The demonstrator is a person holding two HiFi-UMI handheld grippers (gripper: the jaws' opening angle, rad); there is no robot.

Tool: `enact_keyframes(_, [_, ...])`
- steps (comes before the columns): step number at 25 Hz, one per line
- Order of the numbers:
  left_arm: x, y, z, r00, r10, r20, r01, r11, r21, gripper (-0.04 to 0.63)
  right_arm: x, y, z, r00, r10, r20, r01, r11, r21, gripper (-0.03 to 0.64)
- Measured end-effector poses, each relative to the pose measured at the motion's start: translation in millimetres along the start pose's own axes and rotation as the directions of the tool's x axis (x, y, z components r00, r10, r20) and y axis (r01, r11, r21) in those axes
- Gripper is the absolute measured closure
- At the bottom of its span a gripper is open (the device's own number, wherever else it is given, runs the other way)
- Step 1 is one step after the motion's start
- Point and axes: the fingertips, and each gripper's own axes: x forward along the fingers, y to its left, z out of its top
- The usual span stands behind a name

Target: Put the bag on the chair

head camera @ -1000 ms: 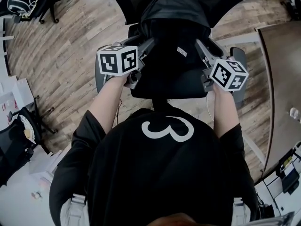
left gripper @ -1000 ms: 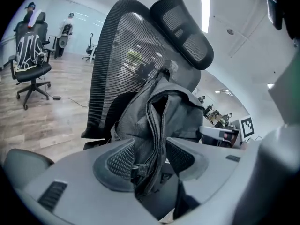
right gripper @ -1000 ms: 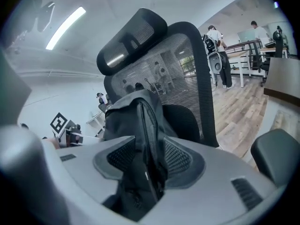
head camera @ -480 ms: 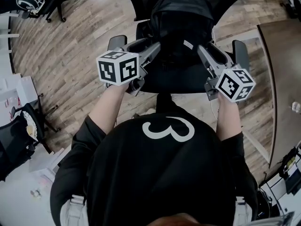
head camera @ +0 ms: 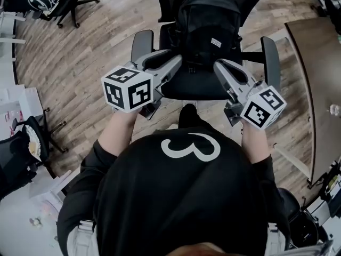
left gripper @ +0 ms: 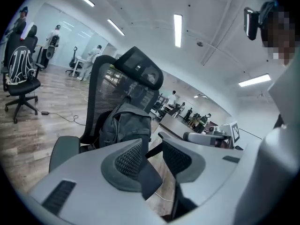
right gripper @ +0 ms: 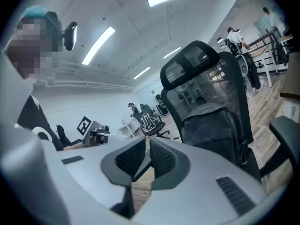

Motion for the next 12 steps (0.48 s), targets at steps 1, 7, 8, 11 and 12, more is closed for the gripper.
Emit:
enact_keyframes(1, [-9.4, -8.2, -2.5, 1.000, -0.011, 0.007, 0.011, 1.000, 0.009, 0.454, -4.2, 11.9, -3.3, 1.000, 0.012, 0.009, -0.012, 1.000, 0.000, 0.571])
enact_keyframes(7, [-59.6, -46.1, -14.5, 0.997, -0.064, 0.035, 0.061, 0.996, 0.067, 0.513, -20.1, 68.5, -11.5, 0.999, 0.030, 0.031, -0.028, 0.997, -0.065, 0.581])
enact_keyframes(8, [-66.8, -53.3, -17.0, 0.996, -0.076, 0.034, 0.073, 0.994, 0.080, 0.527, -23.6, 78.0, -11.7, 0.999, 0.036, 0.037, -0.033, 0.997, -0.067, 0.581])
enact_keyframes(11, [-86.3, -75.3, -23.9, 0.991, -0.126, 0.044, 0.122, 0.988, 0.092, 0.554, -35.9, 102.8, -13.8, 0.998, 0.047, 0.051, -0.043, 0.997, -0.066, 0.581])
enact_keyframes(12, [-91.6, -81.8, -25.9, 0.989, -0.143, 0.047, 0.138, 0.986, 0.092, 0.559, -40.1, 108.8, -15.3, 0.998, 0.045, 0.053, -0.041, 0.997, -0.067, 0.581])
